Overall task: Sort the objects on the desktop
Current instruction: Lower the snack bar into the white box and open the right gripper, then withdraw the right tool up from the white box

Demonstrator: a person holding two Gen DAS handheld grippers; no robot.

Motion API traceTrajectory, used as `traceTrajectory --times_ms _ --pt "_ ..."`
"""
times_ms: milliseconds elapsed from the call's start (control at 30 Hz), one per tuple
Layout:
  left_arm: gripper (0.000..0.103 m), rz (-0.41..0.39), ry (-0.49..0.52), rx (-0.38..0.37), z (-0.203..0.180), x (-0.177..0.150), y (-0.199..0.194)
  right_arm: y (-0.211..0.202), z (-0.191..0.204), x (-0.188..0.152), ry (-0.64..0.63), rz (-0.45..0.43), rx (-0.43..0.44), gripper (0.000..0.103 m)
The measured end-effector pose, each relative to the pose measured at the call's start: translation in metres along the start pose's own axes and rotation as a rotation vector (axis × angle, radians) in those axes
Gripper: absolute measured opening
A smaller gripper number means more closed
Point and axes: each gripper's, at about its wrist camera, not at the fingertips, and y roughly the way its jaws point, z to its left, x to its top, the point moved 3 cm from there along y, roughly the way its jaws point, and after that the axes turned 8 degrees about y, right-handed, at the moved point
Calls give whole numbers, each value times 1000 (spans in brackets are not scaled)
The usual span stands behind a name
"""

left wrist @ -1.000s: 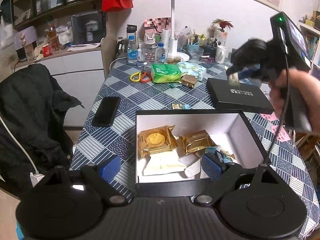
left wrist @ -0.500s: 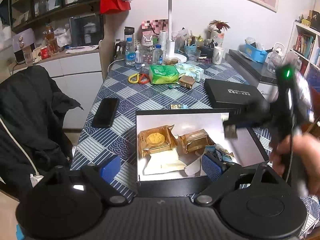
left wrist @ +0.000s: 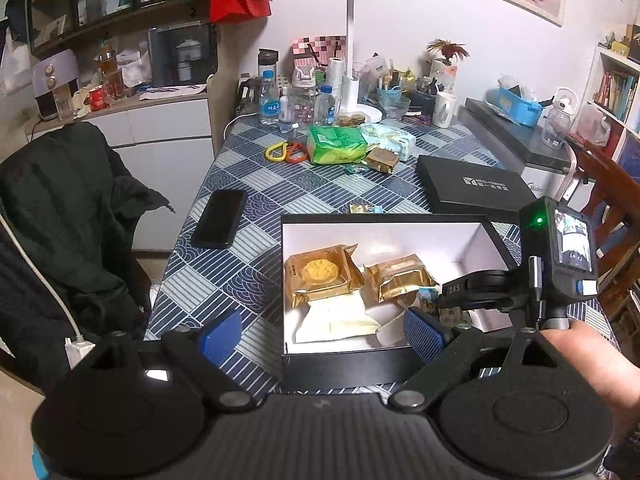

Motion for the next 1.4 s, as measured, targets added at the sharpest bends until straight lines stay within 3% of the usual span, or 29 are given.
traceTrajectory --times_ms 500,667,800,900,1333,1400 --pt "103 1 2 5 5 0 1 6 -3 2 -5 2 -1 29" --pt "103 3 4 7 3 0 1 -3 -1 4 -22 -22 8 41" --pt "103 5 15 7 0 1 2 -23 5 6 -89 -107 0 56" --pt "103 5 22 3 -3 2 3 -37 9 7 -122 -158 0 57" --pt "103 4 53 -7 -7 8 8 -82 5 -3 -118 -277 -18 87" --pt "103 2 56 -11 -8 10 8 -88 4 -5 -122 -296 -28 87"
